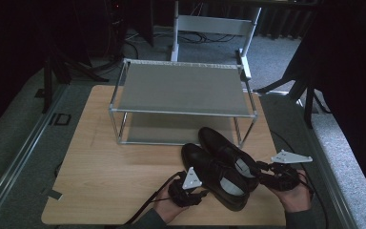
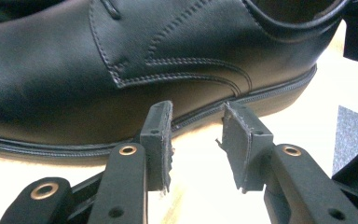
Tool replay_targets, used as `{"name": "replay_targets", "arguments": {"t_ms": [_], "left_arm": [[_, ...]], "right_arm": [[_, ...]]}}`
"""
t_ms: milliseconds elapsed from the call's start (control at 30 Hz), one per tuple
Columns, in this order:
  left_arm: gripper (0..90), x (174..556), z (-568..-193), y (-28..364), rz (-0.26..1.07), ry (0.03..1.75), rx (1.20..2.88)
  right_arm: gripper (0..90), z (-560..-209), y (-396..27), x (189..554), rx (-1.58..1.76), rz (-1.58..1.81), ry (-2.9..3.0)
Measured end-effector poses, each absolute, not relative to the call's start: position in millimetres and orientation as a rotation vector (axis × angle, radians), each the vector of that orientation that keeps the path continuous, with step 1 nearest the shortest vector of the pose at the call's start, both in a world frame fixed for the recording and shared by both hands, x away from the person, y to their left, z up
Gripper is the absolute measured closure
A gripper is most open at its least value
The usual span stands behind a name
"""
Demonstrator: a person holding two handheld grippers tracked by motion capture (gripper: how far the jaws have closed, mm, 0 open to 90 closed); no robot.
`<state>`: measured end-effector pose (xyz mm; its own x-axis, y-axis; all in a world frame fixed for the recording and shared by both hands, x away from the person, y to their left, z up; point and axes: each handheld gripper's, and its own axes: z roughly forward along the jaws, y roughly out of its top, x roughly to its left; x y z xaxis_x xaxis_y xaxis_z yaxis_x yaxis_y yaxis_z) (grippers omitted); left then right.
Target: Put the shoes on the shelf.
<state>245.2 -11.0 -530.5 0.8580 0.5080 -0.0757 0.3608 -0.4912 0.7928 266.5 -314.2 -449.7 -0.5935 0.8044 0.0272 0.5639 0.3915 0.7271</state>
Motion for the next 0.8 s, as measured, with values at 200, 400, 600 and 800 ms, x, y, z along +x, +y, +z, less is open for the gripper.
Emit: {"name": "replay_targets", "arguments": {"t_ms": [200,400,600,800], "left_arm": [[62.6,244.4,-533.1,-11.3,0.201,0.625,2.144],[62.6,244.3,-534.2,-11.0,0.197,0.626,2.143],[62.7,242.5,-535.0,-14.8,0.189,0.613,2.147],[62.7,244.2,-535.4,-19.3,0.184,0.609,2.148]], "right_arm": [[53.2,-453.9,-300.2,259.8,1.127,0.986,2.394],[50.0,-462.7,-291.1,264.4,1.072,0.895,2.490],[48.6,-469.3,-284.7,269.4,1.057,0.808,2.540],[49.7,-469.9,-282.6,273.2,1.049,0.757,2.571]]}}
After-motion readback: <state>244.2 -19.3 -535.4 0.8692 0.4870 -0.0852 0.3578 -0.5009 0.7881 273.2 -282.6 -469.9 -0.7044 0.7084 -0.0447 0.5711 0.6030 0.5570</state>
